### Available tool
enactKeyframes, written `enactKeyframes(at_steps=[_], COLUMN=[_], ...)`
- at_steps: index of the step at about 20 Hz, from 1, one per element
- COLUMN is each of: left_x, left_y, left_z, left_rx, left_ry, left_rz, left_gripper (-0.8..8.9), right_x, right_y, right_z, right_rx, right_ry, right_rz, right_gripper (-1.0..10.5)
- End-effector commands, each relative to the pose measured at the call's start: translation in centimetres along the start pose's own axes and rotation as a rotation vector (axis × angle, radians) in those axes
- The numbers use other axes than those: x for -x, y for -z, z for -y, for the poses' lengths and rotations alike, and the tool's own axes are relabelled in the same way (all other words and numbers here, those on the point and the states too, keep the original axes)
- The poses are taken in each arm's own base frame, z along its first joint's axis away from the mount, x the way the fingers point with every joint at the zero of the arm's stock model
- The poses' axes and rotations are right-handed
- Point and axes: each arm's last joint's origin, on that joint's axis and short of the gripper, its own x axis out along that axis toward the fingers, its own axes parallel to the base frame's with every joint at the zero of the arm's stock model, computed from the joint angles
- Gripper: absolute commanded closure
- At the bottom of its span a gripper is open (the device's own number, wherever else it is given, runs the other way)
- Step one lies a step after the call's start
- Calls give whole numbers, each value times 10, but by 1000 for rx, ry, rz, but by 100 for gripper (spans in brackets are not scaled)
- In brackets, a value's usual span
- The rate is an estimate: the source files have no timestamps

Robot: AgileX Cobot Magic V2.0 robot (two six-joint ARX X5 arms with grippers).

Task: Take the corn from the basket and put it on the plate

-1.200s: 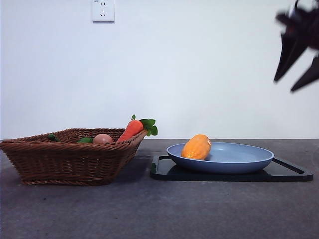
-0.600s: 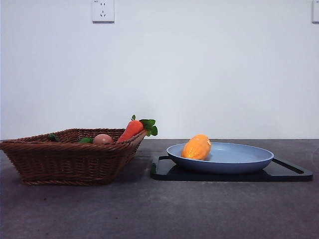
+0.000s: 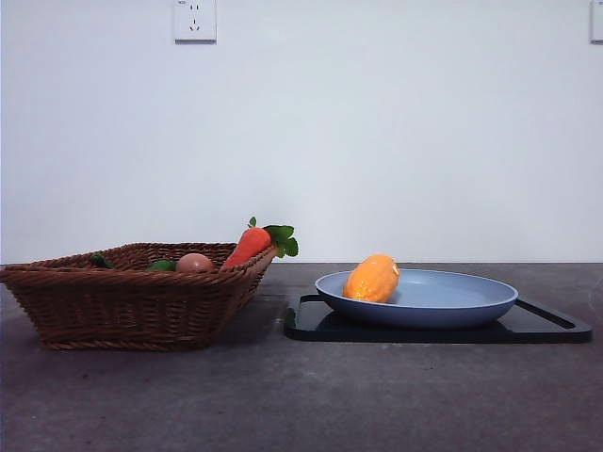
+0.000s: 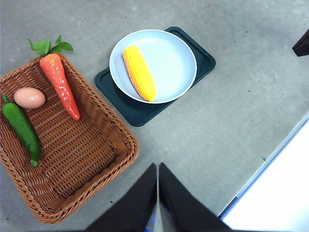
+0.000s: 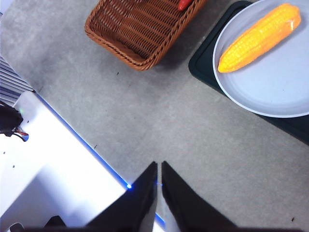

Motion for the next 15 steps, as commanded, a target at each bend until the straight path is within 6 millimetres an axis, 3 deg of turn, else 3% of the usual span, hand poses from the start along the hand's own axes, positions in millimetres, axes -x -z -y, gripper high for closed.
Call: enactKeyframes(at_steps=[1,4,6,11,13,15], left_x=[1,1,2,13,25,32], left_y=[-5,-5,-5,-6,-5,10], left_z=[2,2,-3,-18,-36,-55], left_rx=[-9,-13,-141,-108,-28,1], left_ry=[3,3,-133,-222,-292,-363], left_rz=[16,15,22,77,244,438], left_gripper=[806,806,806,806,806,806], right_x=[2,1,1,2,2,2], right_y=[-5,-6,-6,-6,-6,-6], right_z=[-2,-2,-2,-2,-2,-2], right_rx=[9,15,15,15,15,15], right_ry=[-4,-4,-4,-4,-4,-4], right_rz=[29,40,40,40,40,40], right_gripper=[944,944,944,944,944,944])
